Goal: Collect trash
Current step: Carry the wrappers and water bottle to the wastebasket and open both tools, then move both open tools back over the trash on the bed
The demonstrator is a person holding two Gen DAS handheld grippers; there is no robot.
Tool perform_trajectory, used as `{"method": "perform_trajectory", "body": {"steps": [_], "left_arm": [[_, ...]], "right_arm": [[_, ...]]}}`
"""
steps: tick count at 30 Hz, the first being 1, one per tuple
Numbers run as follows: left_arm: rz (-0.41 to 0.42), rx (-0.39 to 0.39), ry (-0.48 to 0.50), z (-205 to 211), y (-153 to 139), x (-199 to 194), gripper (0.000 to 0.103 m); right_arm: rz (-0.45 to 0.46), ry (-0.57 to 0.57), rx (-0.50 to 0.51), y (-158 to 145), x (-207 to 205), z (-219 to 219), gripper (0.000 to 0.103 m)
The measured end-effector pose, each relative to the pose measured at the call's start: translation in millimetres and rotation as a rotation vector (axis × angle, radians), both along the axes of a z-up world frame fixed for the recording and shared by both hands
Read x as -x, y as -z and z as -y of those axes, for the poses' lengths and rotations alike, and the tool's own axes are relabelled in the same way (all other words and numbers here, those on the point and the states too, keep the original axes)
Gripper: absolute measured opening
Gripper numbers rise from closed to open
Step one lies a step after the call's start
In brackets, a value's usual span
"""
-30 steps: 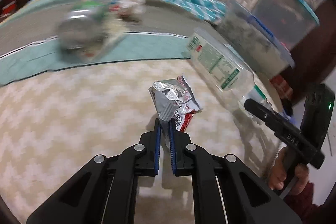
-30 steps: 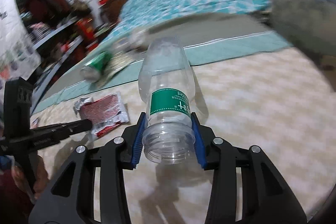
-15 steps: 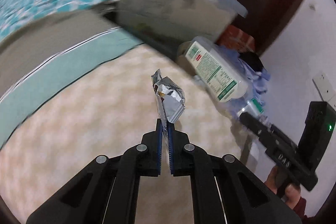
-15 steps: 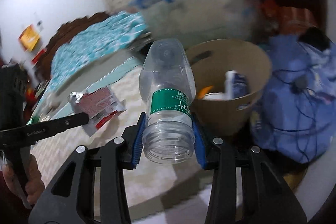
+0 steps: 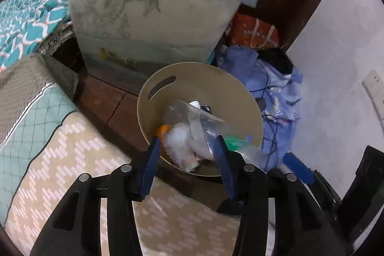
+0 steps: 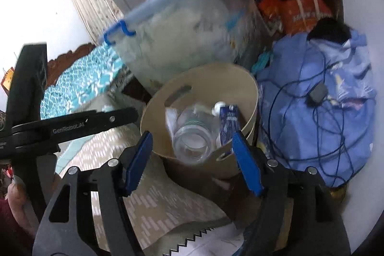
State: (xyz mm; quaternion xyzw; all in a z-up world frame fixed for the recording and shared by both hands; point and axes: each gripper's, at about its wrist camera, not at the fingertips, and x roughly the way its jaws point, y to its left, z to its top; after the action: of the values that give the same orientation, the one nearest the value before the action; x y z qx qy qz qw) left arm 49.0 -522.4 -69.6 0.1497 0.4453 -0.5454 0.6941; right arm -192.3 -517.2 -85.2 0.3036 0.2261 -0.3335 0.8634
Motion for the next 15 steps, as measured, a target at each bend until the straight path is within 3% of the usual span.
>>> {"method": "perform_trajectory", "body": {"steps": [4, 7, 12, 15], "left_arm": [[0.023, 0.003, -0.047, -53.8, -6.9, -11.6, 0.044], [0.015, 0.001, -0.107, -108.4, -7.8, -24.9, 0.044], [0.009, -0.016, -0.265, -235.2, 2.0, -56.2, 0.044], [0.029, -0.054, -0.385, -305.6, 11.8, -73.6, 0.044]], "right_arm": [[0.054, -0.013, -0.005, -9.0, 2.8, 1.5, 0.07], [0.086, -0.087, -0.019, -14.9, -10.5, -15.1, 0.07], [0.073, -0.319, -0.051, -21.0, -69.3, -68.6, 0.069], [0.033, -0.506, -0.075, -19.5, -116.8, -113.7, 0.061]]}}
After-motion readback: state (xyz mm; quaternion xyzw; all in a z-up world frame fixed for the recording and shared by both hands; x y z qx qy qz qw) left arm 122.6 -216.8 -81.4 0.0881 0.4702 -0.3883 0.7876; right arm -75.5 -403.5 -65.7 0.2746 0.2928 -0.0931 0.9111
